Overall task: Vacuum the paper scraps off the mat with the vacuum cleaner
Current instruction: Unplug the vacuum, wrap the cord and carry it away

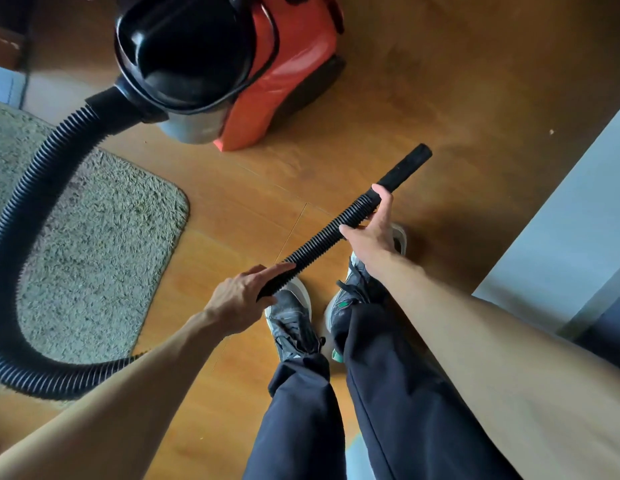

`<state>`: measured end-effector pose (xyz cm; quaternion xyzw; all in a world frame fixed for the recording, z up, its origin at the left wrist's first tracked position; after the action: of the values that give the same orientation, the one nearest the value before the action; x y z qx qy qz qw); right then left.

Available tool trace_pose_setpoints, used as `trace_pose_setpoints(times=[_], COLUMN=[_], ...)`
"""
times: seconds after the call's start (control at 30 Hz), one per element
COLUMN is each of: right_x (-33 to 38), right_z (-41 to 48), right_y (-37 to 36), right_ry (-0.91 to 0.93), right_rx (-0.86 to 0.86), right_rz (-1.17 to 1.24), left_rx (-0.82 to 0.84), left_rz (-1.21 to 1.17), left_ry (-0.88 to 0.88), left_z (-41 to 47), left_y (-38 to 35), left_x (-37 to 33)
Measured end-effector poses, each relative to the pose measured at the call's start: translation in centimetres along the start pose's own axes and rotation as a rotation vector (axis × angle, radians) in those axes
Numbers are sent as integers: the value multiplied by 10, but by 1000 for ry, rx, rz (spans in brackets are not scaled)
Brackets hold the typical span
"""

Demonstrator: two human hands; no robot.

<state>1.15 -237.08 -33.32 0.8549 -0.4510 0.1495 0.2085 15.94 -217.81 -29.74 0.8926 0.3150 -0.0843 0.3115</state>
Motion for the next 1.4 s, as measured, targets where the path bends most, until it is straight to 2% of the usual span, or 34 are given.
trace_pose_setpoints(times=[0.23, 0.37, 0.43, 0.63, 0.77, 0.97, 1.27, 1.4], right_x=[-19, -18, -12, 38, 105, 237, 419, 468], right_z=[18, 20, 16, -39, -100, -232, -444, -512], right_y=[-18, -18, -17, 1, 24, 66, 140, 168], right_ry=[1, 46, 63, 52, 176, 441, 675, 729], right_rx=[-55, -53, -35, 132, 177, 144, 26, -57], right_rz=[64, -4, -93, -603, -744, -1004, -1030, -981], left_rx=[-75, -68, -46, 98, 53, -130, -491, -550], left_rz=[113, 135, 143, 147, 110, 292, 313, 361], left_ry=[24, 21, 11, -73, -56, 108, 109, 84], left_z=[12, 11, 8, -20, -56, -140, -296, -351], left_y=[-15, -15, -11, 28, 101, 263, 486, 547], left_x=[15, 11, 4, -44, -78, -123, -219, -258])
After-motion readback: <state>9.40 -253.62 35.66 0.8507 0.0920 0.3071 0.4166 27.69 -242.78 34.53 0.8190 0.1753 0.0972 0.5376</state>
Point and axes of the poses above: each hand's wrist, its own z-axis towards the middle knuckle, its own y-axis out of the back of the hand, x = y × z, the point moved 7 cm from there along z, towards the middle knuckle, and after that the axes turned 13 degrees about z, right-handed, at the moved point
